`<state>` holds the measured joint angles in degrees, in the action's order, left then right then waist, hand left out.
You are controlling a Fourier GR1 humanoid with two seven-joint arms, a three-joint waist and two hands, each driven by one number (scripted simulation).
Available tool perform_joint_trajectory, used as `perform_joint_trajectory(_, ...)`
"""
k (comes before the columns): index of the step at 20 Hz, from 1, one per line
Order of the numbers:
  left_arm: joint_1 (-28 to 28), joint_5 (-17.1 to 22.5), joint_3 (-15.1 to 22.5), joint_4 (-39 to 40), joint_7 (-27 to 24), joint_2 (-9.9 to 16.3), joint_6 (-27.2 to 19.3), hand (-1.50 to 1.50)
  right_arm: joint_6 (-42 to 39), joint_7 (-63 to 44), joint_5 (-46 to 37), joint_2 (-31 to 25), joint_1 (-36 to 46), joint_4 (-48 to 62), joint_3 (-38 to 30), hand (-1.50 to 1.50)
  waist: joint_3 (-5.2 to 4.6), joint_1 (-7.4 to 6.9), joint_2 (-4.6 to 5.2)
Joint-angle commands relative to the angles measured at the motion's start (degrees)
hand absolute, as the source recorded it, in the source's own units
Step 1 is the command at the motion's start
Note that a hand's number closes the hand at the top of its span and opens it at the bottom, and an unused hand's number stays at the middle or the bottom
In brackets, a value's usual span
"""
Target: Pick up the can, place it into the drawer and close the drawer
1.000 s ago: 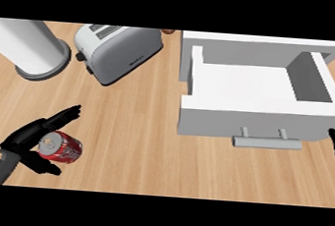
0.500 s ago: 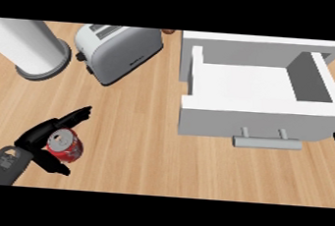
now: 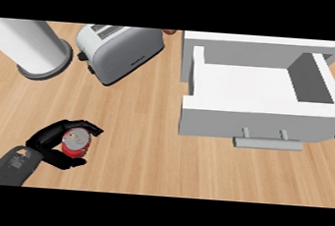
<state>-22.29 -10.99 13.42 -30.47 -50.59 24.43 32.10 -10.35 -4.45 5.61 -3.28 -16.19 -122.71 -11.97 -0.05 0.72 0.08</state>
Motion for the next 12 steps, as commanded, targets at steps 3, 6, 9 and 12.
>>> perform_joint_trajectory(3,1.2,2.09,1.46,-0.48,-6.4,-1.24,10.73,1.5,-0.73,2.21,0.96,0.93,-2.48,0.24,-1.1,-1.5,0.01,0.18,0.0)
perform_joint_trajectory(6,0.43,4.71,1.69,-3.79,-1.02,-1.38,13.29,1.5,-0.13,-0.23,0.7,0.91,-1.97,-2.94,-0.32,-1.5,0.04,-0.13,-0.17)
perform_joint_trajectory(9,3.09,6.72,2.56,-8.58,-2.09,0.49,15.52,1.5,0.35,-2.08,1.25,-0.75,-0.34,-3.09,-2.27,-1.5,0.09,-0.97,-0.42)
perform_joint_trajectory(12,1.45,15.78,-6.37,-7.44,9.74,-4.64,4.57,1.5,0.56,-1.19,-0.05,0.57,-0.5,-2.32,-0.68,-1.5,0.14,-1.25,-0.36)
